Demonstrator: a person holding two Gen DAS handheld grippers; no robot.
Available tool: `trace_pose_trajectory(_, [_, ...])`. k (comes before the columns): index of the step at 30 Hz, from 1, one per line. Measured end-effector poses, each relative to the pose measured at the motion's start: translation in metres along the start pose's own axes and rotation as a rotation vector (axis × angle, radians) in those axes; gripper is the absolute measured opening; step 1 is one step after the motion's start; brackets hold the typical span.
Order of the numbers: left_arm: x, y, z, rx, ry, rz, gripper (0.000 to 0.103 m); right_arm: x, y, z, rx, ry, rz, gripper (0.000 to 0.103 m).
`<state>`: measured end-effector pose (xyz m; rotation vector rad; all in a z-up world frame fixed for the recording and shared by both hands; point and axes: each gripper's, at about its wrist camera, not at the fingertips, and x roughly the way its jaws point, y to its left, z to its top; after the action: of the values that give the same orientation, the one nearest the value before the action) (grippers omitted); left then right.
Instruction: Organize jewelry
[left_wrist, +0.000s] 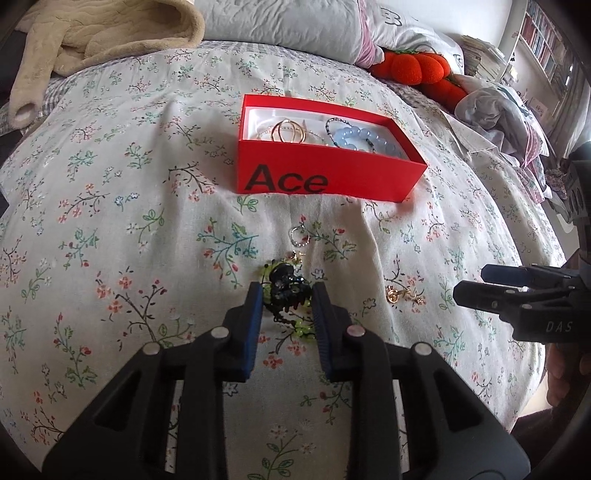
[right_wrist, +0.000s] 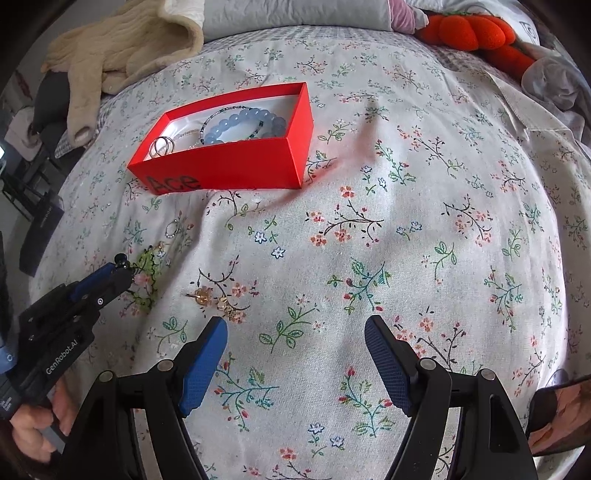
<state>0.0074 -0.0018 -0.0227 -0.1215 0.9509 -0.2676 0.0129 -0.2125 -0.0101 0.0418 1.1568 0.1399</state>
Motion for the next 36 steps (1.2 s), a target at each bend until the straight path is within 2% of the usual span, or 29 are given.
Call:
trace_pose_trajectory(2, [-0.003, 0.003, 0.002, -0.006, -0.002, -0.007, 0.023, -0.002, 0.007, 0.004, 0.000, -0.005, 0.026, 0.078])
trace_pose_trajectory(5, [-0.008, 0.007, 0.004, -0.018, -0.001, -0.017, 0.023, 0.000, 0.021, 0.009, -0.012, 0.008, 0.078, 0.077])
trace_pose_trajectory(7, [-0.009, 0.009, 0.005, -0.015, -0.002, -0.015, 0.023, 0.003, 0.030, 0.011, -0.015, 0.025, 0.110, 0.066])
trace_pose_trajectory(9, [-0.010, 0.012, 0.005, -0.015, -0.002, -0.015, 0.023, 0.008, 0.039, 0.012, -0.018, 0.054, 0.146, 0.048])
trace_pose_trajectory(12, [-0.012, 0.015, 0.005, -0.019, -0.003, -0.015, 0.023, 0.015, 0.048, 0.013, -0.014, 0.084, 0.181, 0.034])
trace_pose_trajectory(15, [-0.012, 0.019, 0.005, -0.024, -0.001, -0.015, 0.023, 0.022, 0.055, 0.014, -0.018, 0.100, 0.189, 0.031])
trace_pose_trajectory(22, [-0.014, 0.025, 0.004, -0.023, 0.001, -0.009, 0.023, 0.041, 0.058, 0.012, -0.012, 0.144, 0.162, 0.031])
trace_pose_trajectory(29, [-0.012, 0.029, 0.003, -0.028, 0.018, 0.002, 0.023, 0.048, 0.055, 0.017, 0.000, 0.127, 0.125, 0.031])
trace_pose_trajectory(32, [-0.015, 0.031, 0.004, -0.013, 0.015, 0.015, 0.023, 0.048, 0.057, 0.019, -0.019, 0.118, 0.111, 0.015])
trace_pose_trajectory(36, [-0.020, 0.034, 0.008, -0.008, 0.011, 0.022, 0.023, 0.043, 0.054, 0.024, -0.002, 0.105, 0.136, 0.015])
